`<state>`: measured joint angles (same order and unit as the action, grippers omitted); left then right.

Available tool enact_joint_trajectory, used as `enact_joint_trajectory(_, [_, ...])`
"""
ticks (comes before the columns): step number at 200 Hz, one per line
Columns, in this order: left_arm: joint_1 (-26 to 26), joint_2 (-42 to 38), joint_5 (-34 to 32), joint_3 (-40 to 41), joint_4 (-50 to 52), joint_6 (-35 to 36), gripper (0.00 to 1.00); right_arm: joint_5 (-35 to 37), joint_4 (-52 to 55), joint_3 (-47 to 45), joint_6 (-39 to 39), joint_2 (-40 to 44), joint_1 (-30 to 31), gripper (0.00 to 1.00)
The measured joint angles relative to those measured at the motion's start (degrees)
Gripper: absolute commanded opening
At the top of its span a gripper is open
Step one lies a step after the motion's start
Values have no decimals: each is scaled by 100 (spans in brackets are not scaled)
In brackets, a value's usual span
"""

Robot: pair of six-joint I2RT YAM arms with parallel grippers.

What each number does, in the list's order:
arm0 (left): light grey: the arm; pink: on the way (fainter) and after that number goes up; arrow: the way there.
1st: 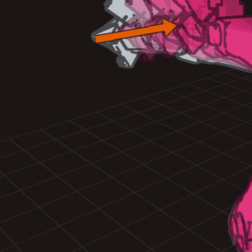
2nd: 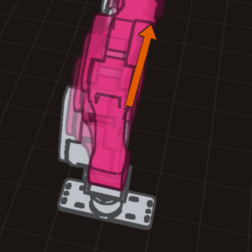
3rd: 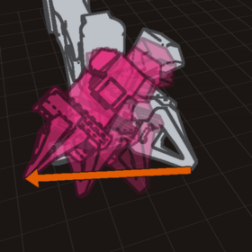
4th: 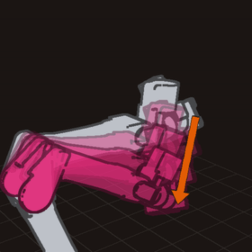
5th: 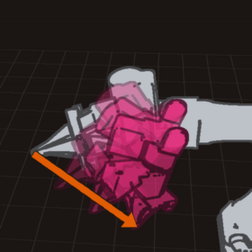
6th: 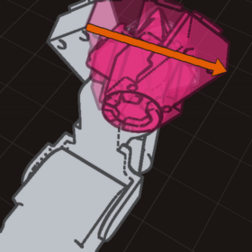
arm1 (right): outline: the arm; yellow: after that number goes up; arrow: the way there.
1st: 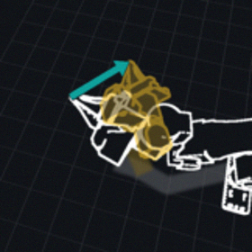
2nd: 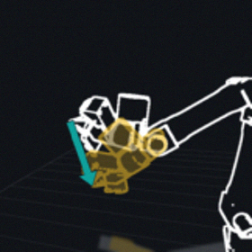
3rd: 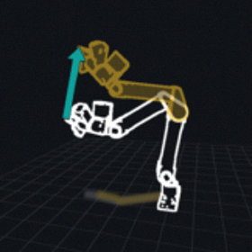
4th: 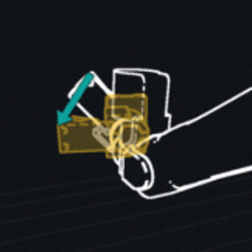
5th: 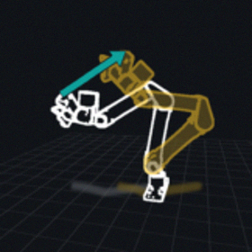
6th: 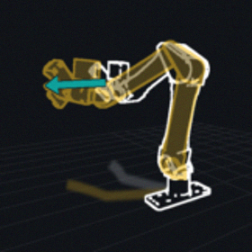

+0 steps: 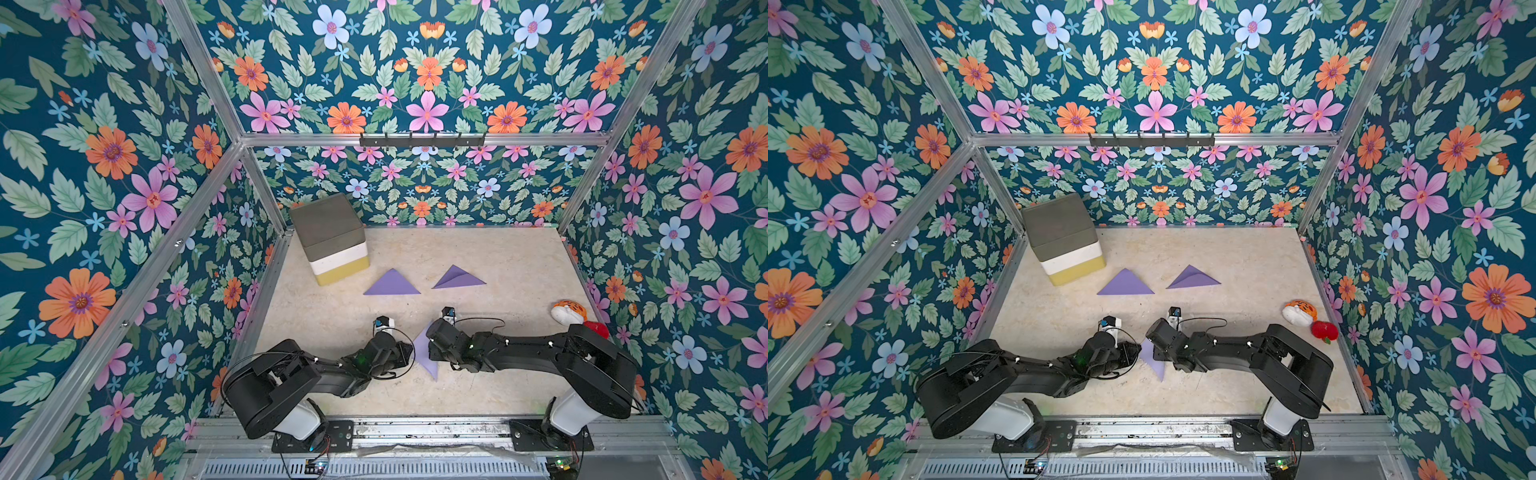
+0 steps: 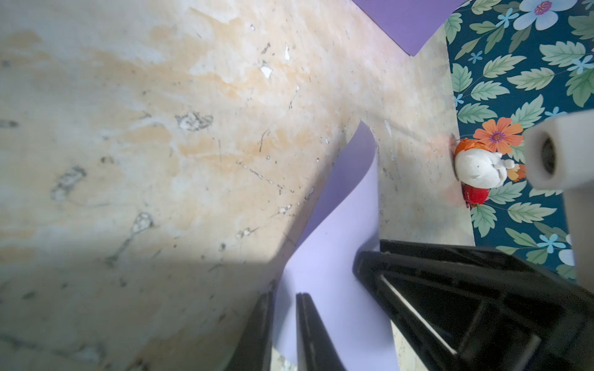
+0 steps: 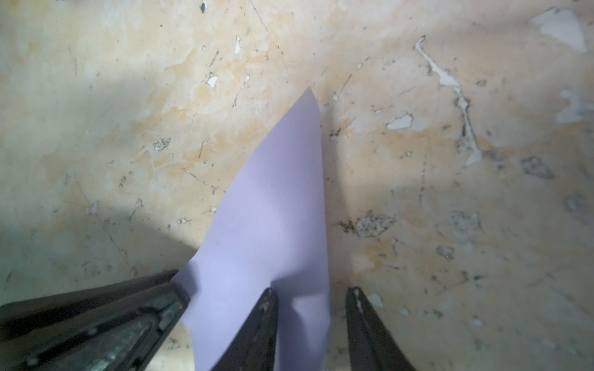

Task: Fold the square paper diagonally
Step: Fold the paper at the center of the board.

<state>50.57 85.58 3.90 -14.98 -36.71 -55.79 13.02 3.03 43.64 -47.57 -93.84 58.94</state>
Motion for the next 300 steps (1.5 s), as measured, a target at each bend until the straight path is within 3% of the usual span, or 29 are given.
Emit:
enact_joint_trajectory(66, [0, 9, 11, 13, -44, 0, 22, 275, -37, 101, -61, -188, 4, 39])
enact_joint_trajectory(174, [-7, 33, -31, 37, -46, 0, 14, 304, -227, -39, 26, -129, 33, 41])
enact_joint_trajectory(260, [-4, 173, -22, 37, -225, 4, 12, 214, 549, 72, 4, 457, 37, 44])
enact_joint_trajectory(300, [9, 273, -22, 24, -345, 20, 12, 90, 520, 46, -2, 911, 37, 39])
